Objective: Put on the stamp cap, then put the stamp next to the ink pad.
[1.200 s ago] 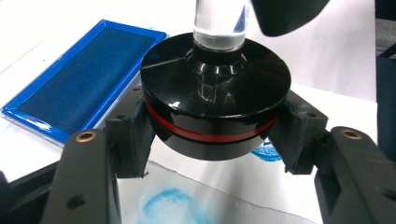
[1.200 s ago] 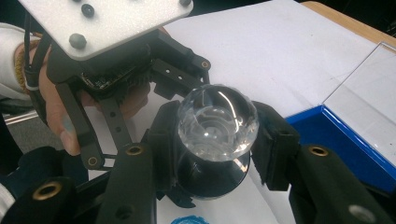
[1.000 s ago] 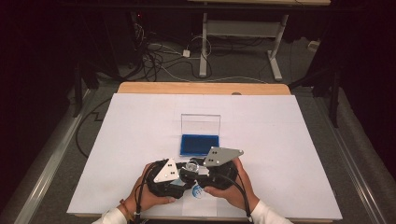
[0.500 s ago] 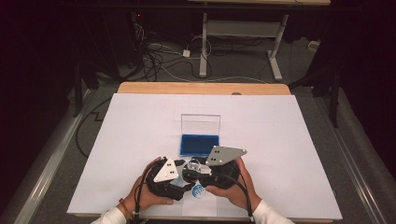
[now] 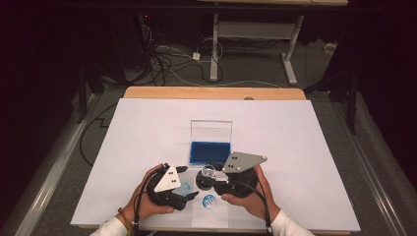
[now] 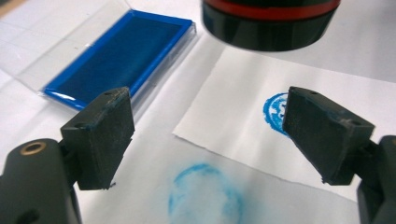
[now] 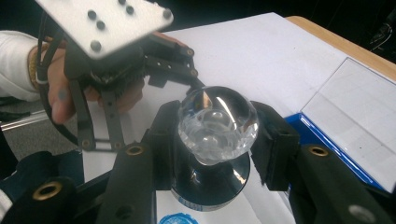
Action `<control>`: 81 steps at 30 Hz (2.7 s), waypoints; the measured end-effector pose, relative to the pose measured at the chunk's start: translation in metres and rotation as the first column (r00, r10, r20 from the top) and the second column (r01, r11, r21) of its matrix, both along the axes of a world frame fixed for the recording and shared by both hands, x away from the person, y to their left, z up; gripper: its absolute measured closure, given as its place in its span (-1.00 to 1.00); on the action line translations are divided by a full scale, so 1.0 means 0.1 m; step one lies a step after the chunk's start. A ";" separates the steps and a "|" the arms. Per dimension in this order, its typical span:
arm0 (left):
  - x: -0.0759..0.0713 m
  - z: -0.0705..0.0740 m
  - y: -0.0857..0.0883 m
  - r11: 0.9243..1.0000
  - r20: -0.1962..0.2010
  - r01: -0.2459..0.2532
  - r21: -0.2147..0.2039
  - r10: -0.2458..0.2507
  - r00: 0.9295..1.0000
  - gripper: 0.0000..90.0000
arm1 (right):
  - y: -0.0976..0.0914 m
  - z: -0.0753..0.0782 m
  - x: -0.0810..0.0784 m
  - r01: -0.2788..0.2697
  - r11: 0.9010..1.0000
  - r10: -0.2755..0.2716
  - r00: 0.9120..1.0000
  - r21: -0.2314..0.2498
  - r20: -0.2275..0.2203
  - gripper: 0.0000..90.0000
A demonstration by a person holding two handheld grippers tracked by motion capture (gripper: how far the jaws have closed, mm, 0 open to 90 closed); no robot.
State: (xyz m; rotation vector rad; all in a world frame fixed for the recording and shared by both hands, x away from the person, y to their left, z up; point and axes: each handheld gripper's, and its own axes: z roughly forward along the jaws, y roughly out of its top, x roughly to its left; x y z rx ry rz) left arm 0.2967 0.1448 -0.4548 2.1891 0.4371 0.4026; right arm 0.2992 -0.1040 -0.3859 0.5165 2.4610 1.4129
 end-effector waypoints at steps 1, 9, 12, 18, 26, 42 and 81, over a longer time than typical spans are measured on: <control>0.00 0.01 0.02 1.000 0.003 -0.002 -0.002 0.002 1.000 -0.63 | -0.01 0.00 0.00 0.001 1.000 -0.001 1.000 0.000 0.002 0.27; 0.00 0.07 0.16 0.999 0.029 -0.036 0.004 0.036 0.999 -0.63 | -0.08 0.03 0.00 0.011 1.000 -0.011 1.000 -0.001 0.014 0.27; 0.00 0.08 0.22 0.999 0.029 -0.040 0.000 0.040 0.999 -0.63 | -0.11 0.04 0.00 0.020 1.000 -0.020 1.000 -0.001 0.014 0.27; -0.02 0.10 0.30 0.998 0.047 -0.057 0.018 0.056 0.997 -0.62 | -0.19 0.07 0.00 0.029 1.000 -0.029 0.999 -0.002 0.020 0.27; -0.02 0.10 0.45 0.995 0.058 -0.093 0.027 0.092 0.994 -0.62 | -0.28 0.07 0.01 0.053 0.998 -0.052 0.998 -0.024 0.045 0.27; -0.07 0.00 0.77 0.985 0.014 -0.170 0.002 0.170 0.985 -0.62 | -0.45 0.08 0.15 0.105 0.994 -0.105 0.994 -0.010 0.030 0.27; -0.10 -0.05 0.83 0.984 0.005 -0.176 0.016 0.176 0.984 -0.62 | -0.69 0.14 0.45 0.277 0.959 -0.274 0.960 -0.054 0.062 0.27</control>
